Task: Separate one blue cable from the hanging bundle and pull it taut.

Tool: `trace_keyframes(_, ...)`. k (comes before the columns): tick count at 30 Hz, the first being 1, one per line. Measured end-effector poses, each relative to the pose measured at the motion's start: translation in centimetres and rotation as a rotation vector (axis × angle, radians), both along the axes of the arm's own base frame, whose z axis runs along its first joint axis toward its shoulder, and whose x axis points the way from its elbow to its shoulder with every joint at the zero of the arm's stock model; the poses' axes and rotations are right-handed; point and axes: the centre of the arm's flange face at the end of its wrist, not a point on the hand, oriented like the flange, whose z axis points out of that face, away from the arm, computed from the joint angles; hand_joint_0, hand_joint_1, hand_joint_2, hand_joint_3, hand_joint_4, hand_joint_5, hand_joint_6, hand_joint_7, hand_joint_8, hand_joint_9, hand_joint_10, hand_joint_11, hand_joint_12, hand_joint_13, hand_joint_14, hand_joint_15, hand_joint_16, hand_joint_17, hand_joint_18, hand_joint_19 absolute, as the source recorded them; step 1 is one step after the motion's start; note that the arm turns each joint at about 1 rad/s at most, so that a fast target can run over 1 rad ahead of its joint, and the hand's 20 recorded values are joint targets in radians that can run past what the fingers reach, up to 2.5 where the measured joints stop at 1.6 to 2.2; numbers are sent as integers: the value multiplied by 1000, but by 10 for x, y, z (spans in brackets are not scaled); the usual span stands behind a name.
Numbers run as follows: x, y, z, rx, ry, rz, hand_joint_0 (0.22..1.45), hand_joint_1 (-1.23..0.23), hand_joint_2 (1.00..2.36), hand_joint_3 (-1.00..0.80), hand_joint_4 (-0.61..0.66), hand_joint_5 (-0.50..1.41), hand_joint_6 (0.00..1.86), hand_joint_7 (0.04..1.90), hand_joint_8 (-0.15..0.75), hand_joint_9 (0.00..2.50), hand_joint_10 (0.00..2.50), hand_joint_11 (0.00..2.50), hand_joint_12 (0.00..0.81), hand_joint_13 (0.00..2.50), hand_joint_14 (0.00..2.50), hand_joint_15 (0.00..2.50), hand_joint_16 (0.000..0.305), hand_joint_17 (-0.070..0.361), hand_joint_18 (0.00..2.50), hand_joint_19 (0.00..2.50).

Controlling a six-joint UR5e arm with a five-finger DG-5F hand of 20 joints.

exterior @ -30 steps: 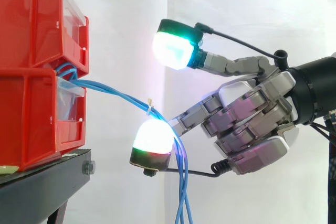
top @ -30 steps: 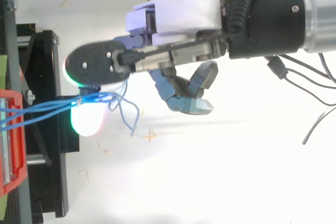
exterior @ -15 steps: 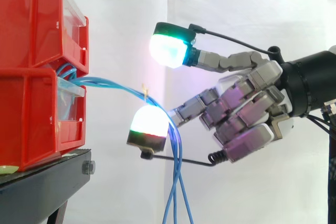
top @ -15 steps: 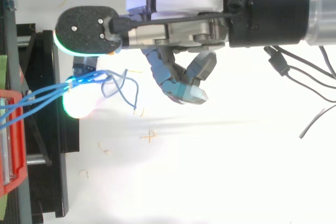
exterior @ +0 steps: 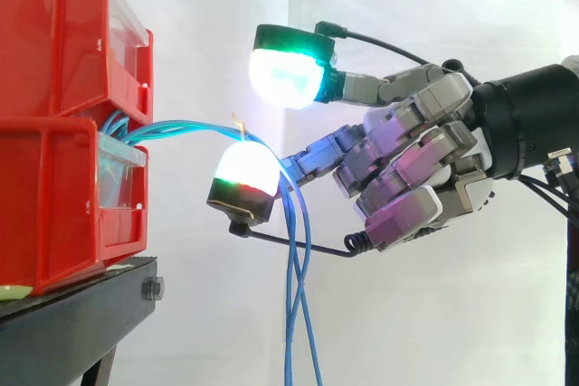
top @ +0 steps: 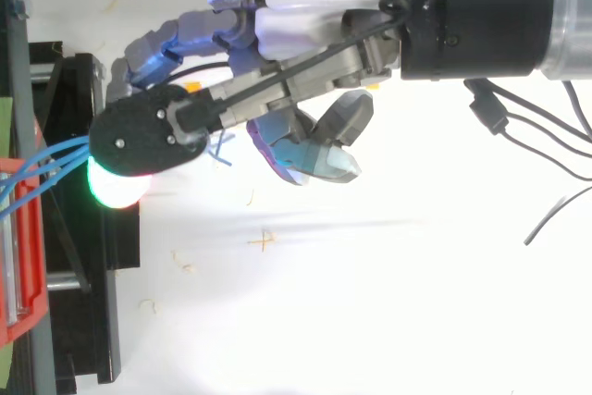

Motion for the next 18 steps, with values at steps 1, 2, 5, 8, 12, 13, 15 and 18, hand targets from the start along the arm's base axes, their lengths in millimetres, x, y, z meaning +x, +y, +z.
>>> trace_keyframes(1, 0, 0, 0, -1, 0, -1, 666, -556, 1000, -500, 211, 99, 506, 1063, 154, 2093, 34, 861, 289, 1938, 497, 1532, 49, 110, 1351, 928)
trace_keyframes(2, 0, 0, 0, -2, 0, -1, 666, -558, 1000, -500, 215, 99, 506, 1065, 149, 2093, 35, 879, 291, 1939, 494, 1531, 49, 111, 1350, 928)
trace_keyframes(5, 0, 1, 0, -5, 1, -1, 670, -561, 1000, -500, 213, 99, 506, 1068, 148, 2097, 36, 871, 292, 1941, 492, 1523, 48, 109, 1347, 933)
trace_keyframes(8, 0, 1, 0, -11, 4, 1, 672, -565, 1000, -500, 212, 100, 506, 1068, 148, 2098, 34, 872, 290, 1942, 486, 1521, 48, 108, 1346, 928)
trace_keyframes(12, -5, 2, 1, -29, 20, 4, 679, -573, 1000, -500, 212, 101, 506, 1072, 150, 2109, 36, 878, 296, 1948, 470, 1539, 48, 108, 1352, 934)
trace_keyframes(13, -6, 2, 1, -35, 25, 3, 683, -580, 1000, -500, 209, 102, 506, 1072, 147, 2117, 37, 880, 293, 1951, 468, 1526, 48, 107, 1354, 931)
trace_keyframes(15, -10, 2, 3, -57, 35, 2, 691, -601, 1002, -476, 211, 103, 506, 1074, 152, 2121, 36, 884, 297, 1956, 460, 1537, 47, 107, 1356, 929)
trace_keyframes(18, -19, 0, 8, -96, 47, -2, 695, -615, 1004, -453, 203, 104, 506, 1081, 146, 2122, 35, 892, 289, 1959, 450, 1544, 47, 107, 1358, 927)
